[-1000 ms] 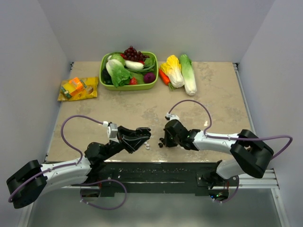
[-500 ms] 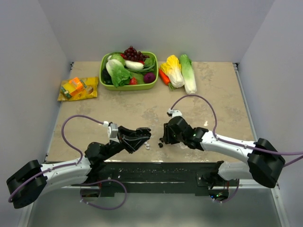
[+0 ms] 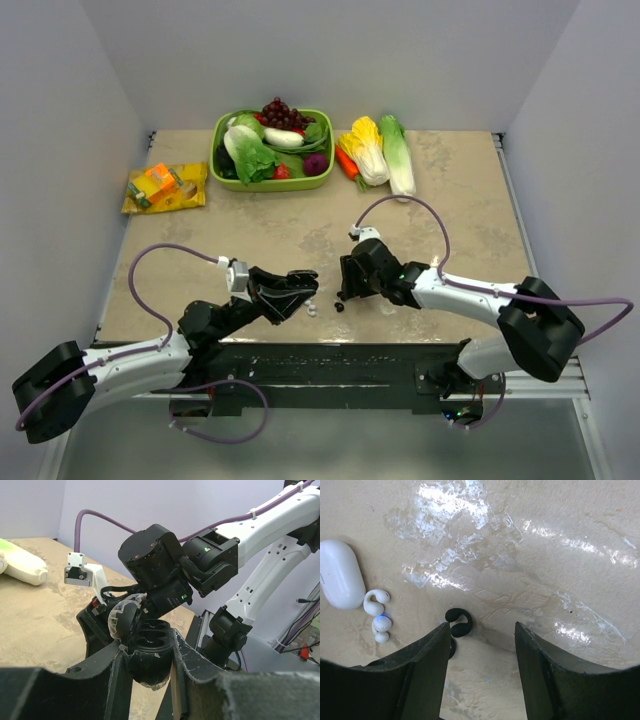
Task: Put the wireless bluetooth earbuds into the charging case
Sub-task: Adjust the earbud at the center of the board.
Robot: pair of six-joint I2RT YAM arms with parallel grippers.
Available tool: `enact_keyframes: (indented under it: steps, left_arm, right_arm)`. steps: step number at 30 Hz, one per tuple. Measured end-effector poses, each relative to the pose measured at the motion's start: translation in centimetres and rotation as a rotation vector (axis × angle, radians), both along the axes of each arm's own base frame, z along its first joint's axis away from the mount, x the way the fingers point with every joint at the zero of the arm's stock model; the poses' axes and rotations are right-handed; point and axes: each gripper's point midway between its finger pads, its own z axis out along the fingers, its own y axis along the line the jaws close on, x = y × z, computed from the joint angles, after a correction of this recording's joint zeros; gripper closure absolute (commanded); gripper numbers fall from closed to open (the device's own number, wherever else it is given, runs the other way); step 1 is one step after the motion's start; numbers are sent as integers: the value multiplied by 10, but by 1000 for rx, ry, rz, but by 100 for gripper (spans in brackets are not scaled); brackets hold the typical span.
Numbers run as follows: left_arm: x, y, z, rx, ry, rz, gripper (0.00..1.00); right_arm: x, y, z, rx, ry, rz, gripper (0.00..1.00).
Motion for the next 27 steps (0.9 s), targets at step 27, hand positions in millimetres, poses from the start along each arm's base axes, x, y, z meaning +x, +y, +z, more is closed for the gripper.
enact_keyframes:
  steps: [27]
  left_arm:
    - [2, -1, -5, 13, 11, 3, 100]
  right_arm:
    - [4, 8, -21, -4, 21, 27, 44]
